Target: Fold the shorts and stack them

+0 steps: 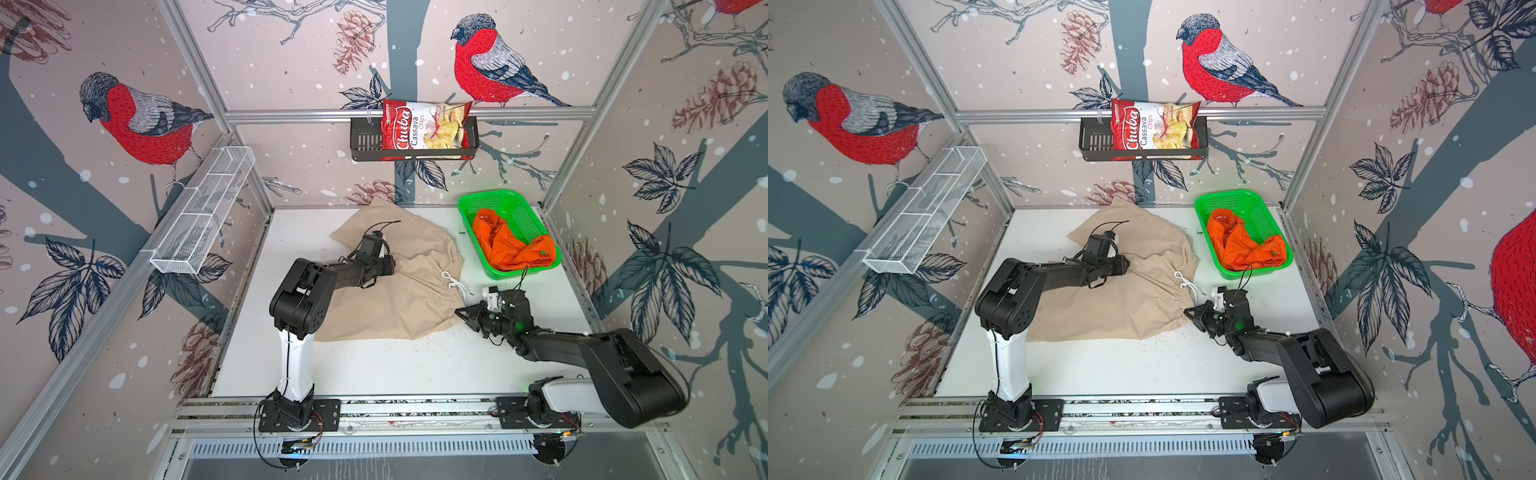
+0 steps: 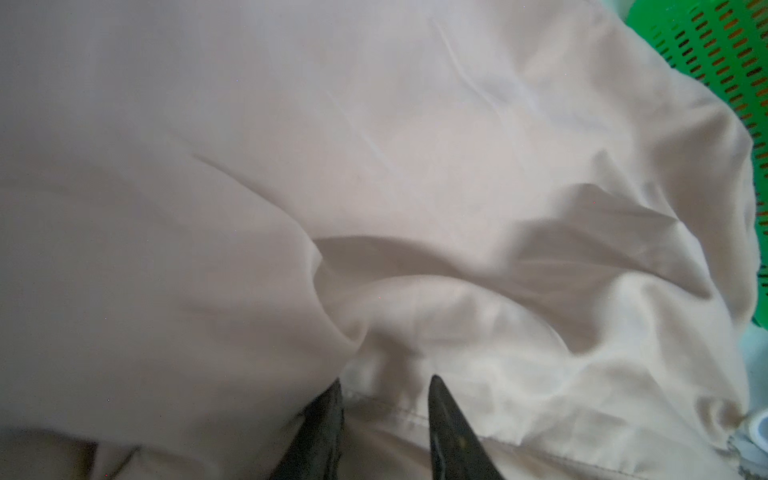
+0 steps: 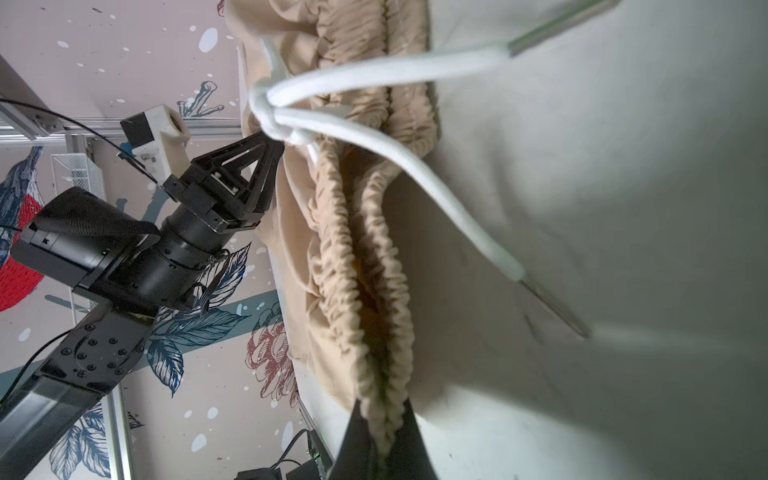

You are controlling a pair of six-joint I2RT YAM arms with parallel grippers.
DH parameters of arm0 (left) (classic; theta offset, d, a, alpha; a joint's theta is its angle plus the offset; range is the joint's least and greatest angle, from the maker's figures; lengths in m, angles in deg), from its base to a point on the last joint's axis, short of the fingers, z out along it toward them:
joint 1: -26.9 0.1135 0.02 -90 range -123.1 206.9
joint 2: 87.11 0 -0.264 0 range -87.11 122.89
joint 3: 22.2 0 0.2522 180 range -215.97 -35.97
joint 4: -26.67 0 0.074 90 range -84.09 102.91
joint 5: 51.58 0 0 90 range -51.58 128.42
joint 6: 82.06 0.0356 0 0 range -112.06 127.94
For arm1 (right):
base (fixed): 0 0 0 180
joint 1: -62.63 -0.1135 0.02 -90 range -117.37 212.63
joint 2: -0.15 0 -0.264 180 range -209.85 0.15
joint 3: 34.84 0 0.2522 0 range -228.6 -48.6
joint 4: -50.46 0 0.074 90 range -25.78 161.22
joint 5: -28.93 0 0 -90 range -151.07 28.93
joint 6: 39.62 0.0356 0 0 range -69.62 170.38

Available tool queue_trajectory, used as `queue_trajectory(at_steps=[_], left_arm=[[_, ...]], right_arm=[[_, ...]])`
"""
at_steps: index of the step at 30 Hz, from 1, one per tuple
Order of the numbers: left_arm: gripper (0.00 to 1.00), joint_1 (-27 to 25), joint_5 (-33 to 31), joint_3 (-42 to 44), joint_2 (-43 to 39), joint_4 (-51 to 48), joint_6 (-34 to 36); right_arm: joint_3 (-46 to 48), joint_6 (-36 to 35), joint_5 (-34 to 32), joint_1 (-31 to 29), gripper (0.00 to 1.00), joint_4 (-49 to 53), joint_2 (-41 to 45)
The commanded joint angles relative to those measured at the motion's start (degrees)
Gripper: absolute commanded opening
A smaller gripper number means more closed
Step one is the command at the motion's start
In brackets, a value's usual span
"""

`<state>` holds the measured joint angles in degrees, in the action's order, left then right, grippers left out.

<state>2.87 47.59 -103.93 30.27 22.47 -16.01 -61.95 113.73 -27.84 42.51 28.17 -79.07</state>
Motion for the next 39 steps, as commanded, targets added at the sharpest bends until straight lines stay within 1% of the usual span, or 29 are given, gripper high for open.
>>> queue_trajectory(at_steps=[1, 4, 7, 10, 12, 18, 22, 23, 25, 27, 33, 35, 39], left_arm=[[0.37, 0.9, -1.5, -2.9, 1.9, -8.0, 1.2], [0.38, 1.4, -1.8, -5.1, 0.6, -10.4, 1.4], [0.38, 2.0, -3.2, -2.5, -4.9, -10.9, -1.4], [0.38, 3.4, -2.9, 2.6, -12.6, -11.7, -6.3], [0.39, 4.9, -1.7, 5.9, -17.6, -14.1, -9.1], [0.42, 8.9, 0.0, 16.6, -30.4, -19.5, -15.1], [0.41, 11.8, 0.3, 23.6, -36.8, -22.6, -24.1], [0.4, 12.5, -0.7, 25.0, -38.3, -24.1, -27.2], [0.4, 13.1, -2.5, 27.5, -40.8, -26.2, -30.7], [0.4, 13.3, -8.0, 28.9, -43.2, -31.3, -36.4], [0.39, 15.1, -21.5, 29.0, -48.1, -44.8, -40.9], [0.39, 16.6, -23.1, 29.2, -50.0, -47.0, -40.9], [0.39, 21.4, -22.1, 32.0, -55.4, -48.2, -40.2]], right_arm=[[-1.9, 2.5, -3.1, -1.8, 0.0, -6.7, -2.9], [-3.6, 3.2, -5.0, -4.5, 0.0, -7.9, -4.9], [-4.5, 2.9, -7.7, -6.9, 0.0, -6.5, -4.8], [-4.7, 2.2, -9.4, -8.3, 0.0, -4.3, -3.5], [-4.5, 1.9, -10.7, -8.8, 0.0, -2.7, -2.2], [-4.4, 0.5, -13.1, -9.2, 0.0, 1.8, 1.3], [-4.5, -0.5, -13.7, -9.3, 0.0, 3.5, 2.8], [-4.4, -0.6, -13.8, -9.2, 0.01, 3.5, 3.0], [-4.4, -0.9, -13.7, -9.4, 0.01, 3.6, 3.4], [-4.4, -1.0, -13.9, -9.5, 0.0, 3.8, 4.0], [-5.0, -1.5, -13.5, -9.8, 0.01, 4.3, 4.1], [-5.0, -1.7, -13.4, -9.8, 0.0, 4.2, 3.8], [-5.0, -1.9, -13.1, -9.9, 0.0, 4.2, 3.6]])
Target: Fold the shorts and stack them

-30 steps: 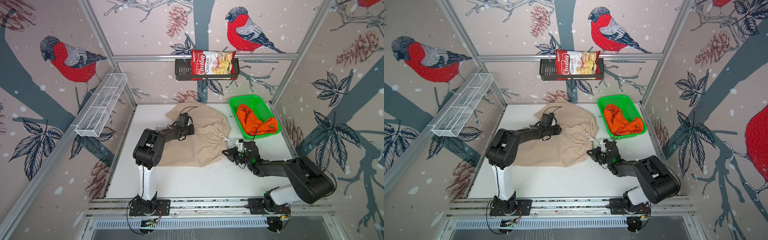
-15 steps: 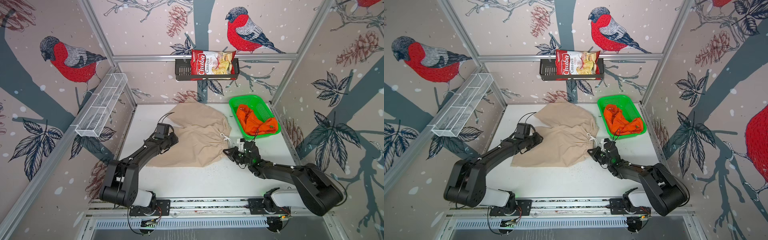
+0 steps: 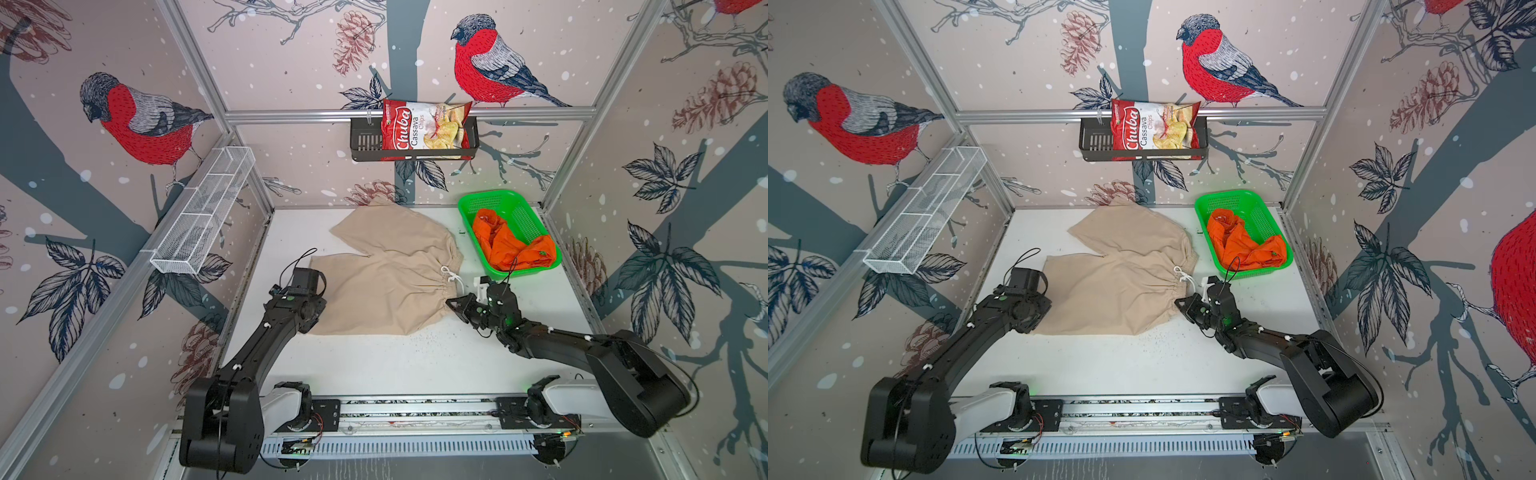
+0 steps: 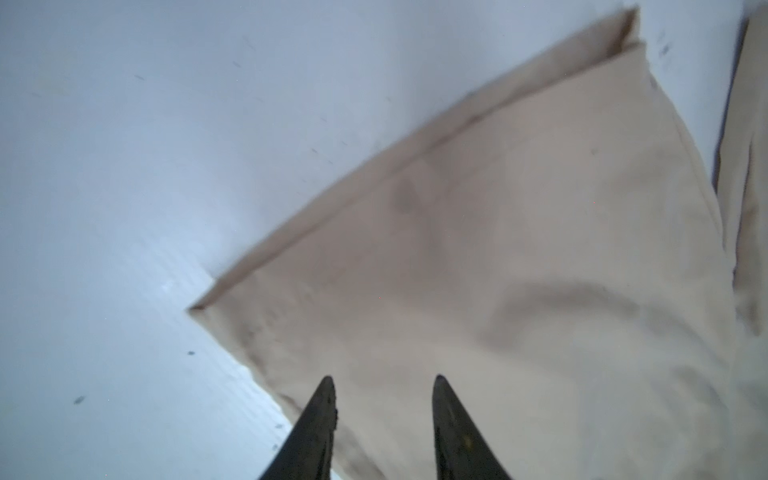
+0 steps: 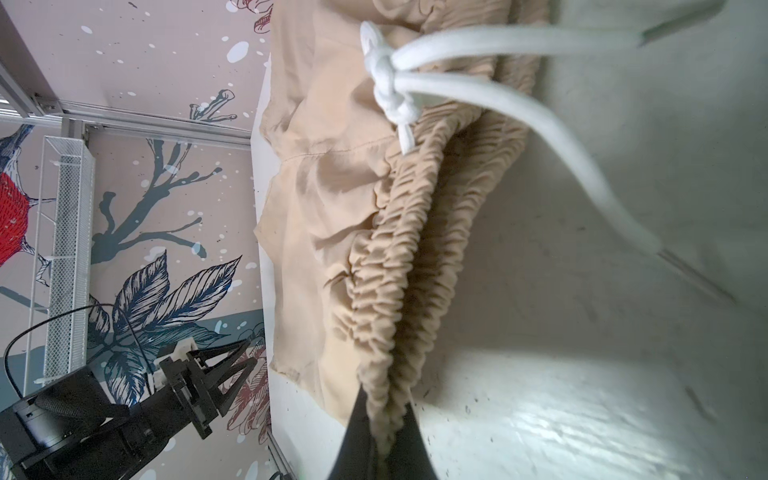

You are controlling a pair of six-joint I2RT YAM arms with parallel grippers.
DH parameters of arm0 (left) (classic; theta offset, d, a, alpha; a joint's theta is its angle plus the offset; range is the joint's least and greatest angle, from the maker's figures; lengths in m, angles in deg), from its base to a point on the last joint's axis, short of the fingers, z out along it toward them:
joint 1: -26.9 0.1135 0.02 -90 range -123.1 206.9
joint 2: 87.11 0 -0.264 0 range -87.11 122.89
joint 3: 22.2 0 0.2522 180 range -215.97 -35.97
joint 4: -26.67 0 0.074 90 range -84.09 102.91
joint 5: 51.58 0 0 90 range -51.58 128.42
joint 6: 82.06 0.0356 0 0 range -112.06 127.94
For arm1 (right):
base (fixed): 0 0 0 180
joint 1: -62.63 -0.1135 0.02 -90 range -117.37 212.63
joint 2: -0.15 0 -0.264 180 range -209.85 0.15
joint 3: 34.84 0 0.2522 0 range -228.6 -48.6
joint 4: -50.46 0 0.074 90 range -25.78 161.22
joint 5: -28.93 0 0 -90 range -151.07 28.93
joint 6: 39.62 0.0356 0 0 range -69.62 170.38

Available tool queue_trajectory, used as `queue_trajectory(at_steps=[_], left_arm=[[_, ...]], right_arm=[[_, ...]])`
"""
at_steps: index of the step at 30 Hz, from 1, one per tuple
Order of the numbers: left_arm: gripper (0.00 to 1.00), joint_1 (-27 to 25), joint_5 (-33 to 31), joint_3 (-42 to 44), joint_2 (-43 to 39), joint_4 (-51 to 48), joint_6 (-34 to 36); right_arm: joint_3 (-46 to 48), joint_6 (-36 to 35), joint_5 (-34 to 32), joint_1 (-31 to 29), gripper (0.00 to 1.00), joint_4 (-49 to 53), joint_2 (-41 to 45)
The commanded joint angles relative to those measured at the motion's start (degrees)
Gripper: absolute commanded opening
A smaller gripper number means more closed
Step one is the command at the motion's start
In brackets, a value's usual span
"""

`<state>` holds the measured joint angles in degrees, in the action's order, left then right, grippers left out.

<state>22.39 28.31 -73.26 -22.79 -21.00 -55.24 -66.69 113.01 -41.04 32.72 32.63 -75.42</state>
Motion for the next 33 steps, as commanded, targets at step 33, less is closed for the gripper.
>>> queue_trajectory(at_steps=[33], left_arm=[[0.42, 9.6, 0.2, 5.4, 3.7, 1.6, 5.9]], right_arm=[[0.3, -2.7, 1.7, -0.1, 0.01, 1.6, 0.9]])
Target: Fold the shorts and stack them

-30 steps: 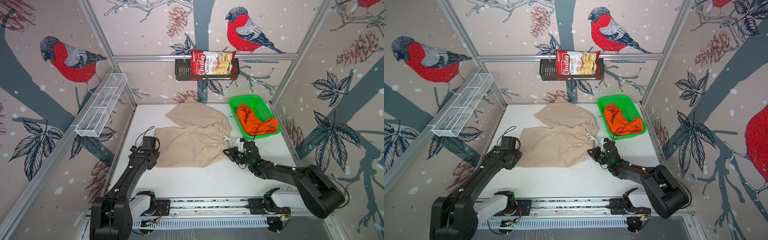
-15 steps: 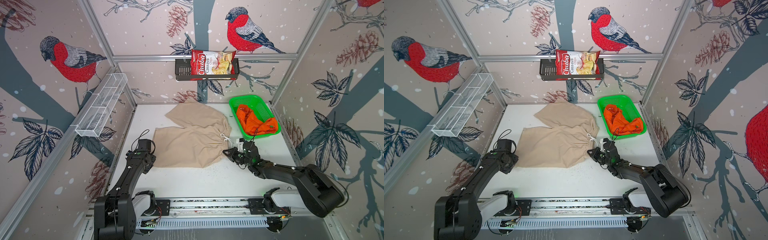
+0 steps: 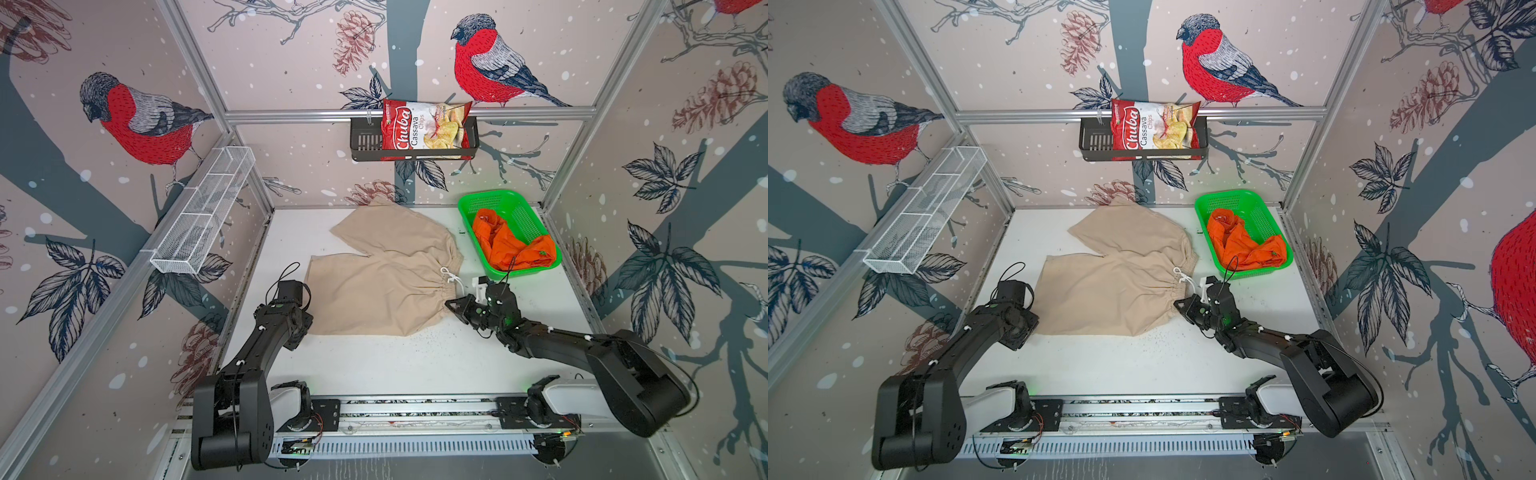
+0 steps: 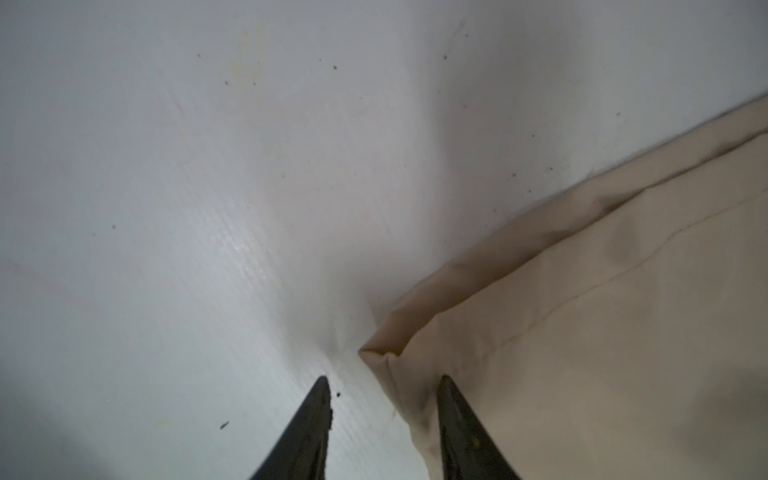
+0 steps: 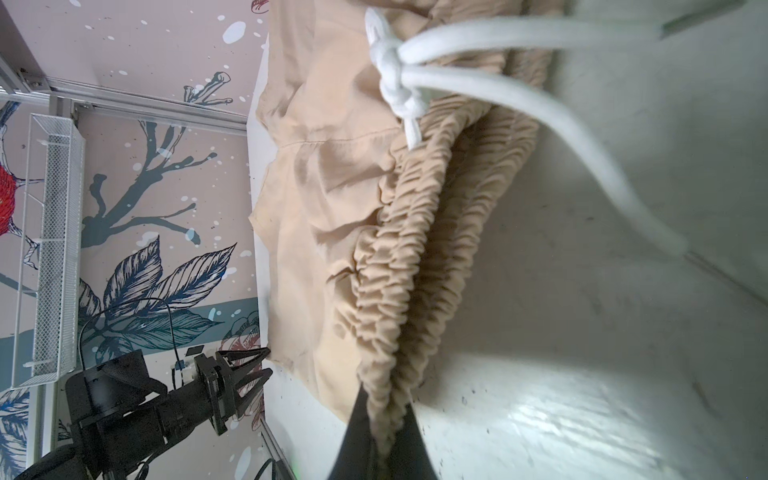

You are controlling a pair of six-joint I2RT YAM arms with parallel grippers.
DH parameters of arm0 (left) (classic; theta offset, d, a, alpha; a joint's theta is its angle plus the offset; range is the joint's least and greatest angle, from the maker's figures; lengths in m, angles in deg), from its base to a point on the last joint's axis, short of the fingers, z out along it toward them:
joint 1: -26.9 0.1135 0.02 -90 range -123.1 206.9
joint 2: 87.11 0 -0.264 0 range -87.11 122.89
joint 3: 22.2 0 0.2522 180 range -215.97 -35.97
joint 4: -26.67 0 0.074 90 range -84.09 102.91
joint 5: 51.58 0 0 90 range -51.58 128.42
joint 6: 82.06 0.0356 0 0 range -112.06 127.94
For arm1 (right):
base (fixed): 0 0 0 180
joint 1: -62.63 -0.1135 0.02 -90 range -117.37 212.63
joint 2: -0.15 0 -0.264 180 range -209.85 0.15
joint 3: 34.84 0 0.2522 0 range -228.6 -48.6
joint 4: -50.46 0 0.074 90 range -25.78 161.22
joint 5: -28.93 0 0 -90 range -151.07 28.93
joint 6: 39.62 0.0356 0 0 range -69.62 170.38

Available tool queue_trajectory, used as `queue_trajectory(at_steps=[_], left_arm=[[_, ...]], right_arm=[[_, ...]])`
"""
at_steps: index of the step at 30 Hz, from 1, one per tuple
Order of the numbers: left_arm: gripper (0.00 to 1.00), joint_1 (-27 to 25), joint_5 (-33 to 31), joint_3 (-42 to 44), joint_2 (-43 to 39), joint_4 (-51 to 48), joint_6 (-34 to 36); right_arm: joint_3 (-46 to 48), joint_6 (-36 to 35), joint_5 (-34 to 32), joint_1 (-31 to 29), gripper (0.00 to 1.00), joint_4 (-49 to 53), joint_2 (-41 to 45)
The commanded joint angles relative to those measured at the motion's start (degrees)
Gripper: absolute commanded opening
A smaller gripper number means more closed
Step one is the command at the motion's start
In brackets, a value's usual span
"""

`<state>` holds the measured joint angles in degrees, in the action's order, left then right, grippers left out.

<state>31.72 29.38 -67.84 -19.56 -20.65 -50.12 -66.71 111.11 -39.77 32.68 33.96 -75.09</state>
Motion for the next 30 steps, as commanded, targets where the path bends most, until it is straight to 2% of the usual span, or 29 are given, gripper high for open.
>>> queue_trajectory(at_steps=[1, 7, 12, 19, 22, 30], left_arm=[[0.42, 0.3, -1.3, 0.0, 0.6, 1.4, 0.8], [0.42, 0.5, -2.2, -0.3, 2.3, 3.1, 1.4], [0.35, 0.6, -2.4, -0.1, 3.8, 4.5, 1.5], [0.13, 0.6, -2.6, 0.0, 3.7, 4.4, 1.6], [0.0, 0.7, -3.1, 0.1, 2.3, 3.5, 1.7], [0.0, 0.7, -4.0, 0.4, -5.1, -1.9, 2.3]], right_arm=[[0.4, -0.8, 0.4, 0.0, 0.0, 0.5, 0.8], [0.4, -1.3, 0.3, -0.1, 0.0, 1.7, 1.4], [0.8, -1.3, 0.3, -0.1, 0.01, 1.9, 1.4], [1.1, -1.4, 0.3, 0.0, 0.01, 3.0, 2.0], [1.4, -1.3, 0.4, -0.2, 0.0, 3.8, 2.7], [3.2, -0.3, 0.2, -2.6, 0.01, 9.1, 7.1]])
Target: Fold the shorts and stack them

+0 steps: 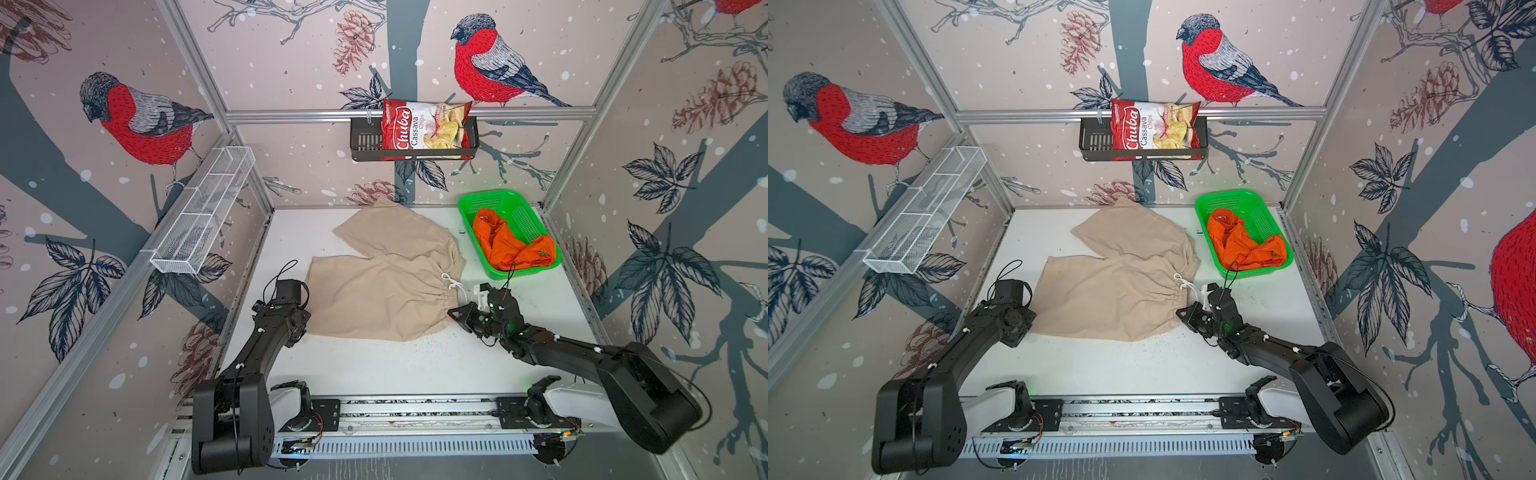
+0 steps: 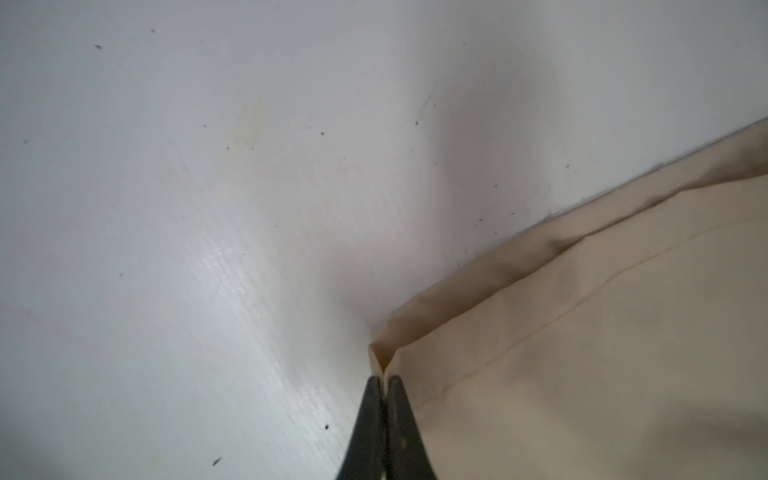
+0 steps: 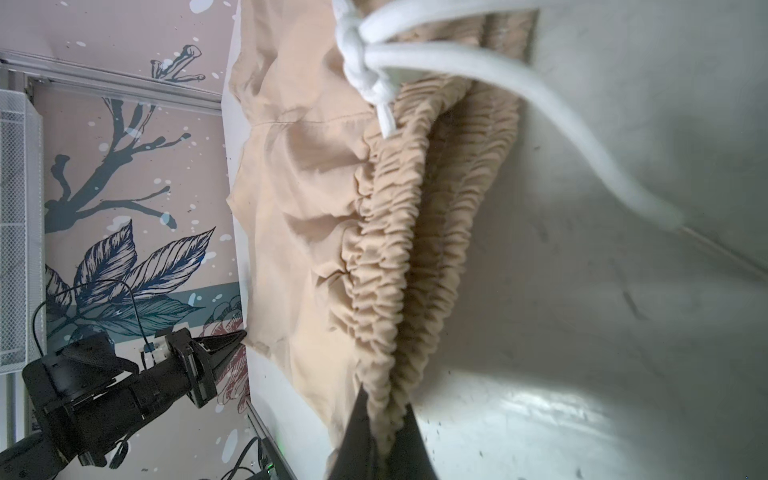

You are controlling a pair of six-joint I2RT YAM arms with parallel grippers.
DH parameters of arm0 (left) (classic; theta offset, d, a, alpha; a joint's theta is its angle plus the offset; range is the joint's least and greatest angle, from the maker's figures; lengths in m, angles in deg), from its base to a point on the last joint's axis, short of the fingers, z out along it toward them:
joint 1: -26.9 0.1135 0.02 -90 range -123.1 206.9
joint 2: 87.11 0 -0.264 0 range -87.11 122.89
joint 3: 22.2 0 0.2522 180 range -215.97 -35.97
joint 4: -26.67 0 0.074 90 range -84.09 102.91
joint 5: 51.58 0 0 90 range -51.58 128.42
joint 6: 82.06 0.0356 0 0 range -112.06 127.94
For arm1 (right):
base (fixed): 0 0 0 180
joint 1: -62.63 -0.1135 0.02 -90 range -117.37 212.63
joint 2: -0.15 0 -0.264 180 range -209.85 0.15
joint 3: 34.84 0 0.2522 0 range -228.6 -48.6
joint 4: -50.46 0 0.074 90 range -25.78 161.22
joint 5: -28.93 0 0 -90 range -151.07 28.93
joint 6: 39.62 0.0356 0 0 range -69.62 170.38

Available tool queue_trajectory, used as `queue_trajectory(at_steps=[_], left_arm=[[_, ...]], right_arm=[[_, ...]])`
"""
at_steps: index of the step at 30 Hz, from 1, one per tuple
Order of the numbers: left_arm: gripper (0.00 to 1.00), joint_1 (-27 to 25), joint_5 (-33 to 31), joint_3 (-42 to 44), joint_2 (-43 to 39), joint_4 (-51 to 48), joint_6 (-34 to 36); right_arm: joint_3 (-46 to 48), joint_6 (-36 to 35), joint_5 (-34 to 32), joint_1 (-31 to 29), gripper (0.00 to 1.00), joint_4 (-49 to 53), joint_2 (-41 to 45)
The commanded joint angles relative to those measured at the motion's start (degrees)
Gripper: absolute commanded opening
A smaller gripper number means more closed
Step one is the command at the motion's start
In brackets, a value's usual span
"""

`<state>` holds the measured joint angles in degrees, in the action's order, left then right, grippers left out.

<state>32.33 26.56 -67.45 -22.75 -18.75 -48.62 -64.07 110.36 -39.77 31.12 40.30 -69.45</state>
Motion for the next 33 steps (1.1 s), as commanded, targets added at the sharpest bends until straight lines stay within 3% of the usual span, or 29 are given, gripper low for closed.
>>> queue_trajectory(at_steps=[1, 7, 11, 17, 24, 33], left_arm=[[0.0, 0.1, -1.0, 0.1, -3.4, -4.9, 0.8], [0.0, 0.1, 3.3, -0.3, -11.8, -7.9, 1.4], [0.0, 0.0, 4.2, -0.9, -17.8, -8.2, 2.7], [0.0, 0.0, 4.3, -6.5, -21.6, -9.2, 7.6], [0.0, -0.1, 5.6, -13.9, -18.9, -6.3, 15.3], [0.0, -1.9, 6.0, -25.3, -10.7, 0.7, 21.9]], right_arm=[[1.1, 0.9, -0.1, -1.9, 0.0, 4.0, 2.6], [5.3, 4.6, -2.0, -6.4, 0.01, 14.6, 13.1], [5.5, 5.0, -3.0, -6.3, 0.0, 25.2, 22.1], [4.0, 9.6, -1.9, -4.6, 0.02, 32.0, 31.9], [-1.6, 8.7, 3.3, -2.0, 0.01, 37.7, 33.2], [-9.7, 4.5, 8.6, 0.4, 0.01, 42.5, 27.7]])
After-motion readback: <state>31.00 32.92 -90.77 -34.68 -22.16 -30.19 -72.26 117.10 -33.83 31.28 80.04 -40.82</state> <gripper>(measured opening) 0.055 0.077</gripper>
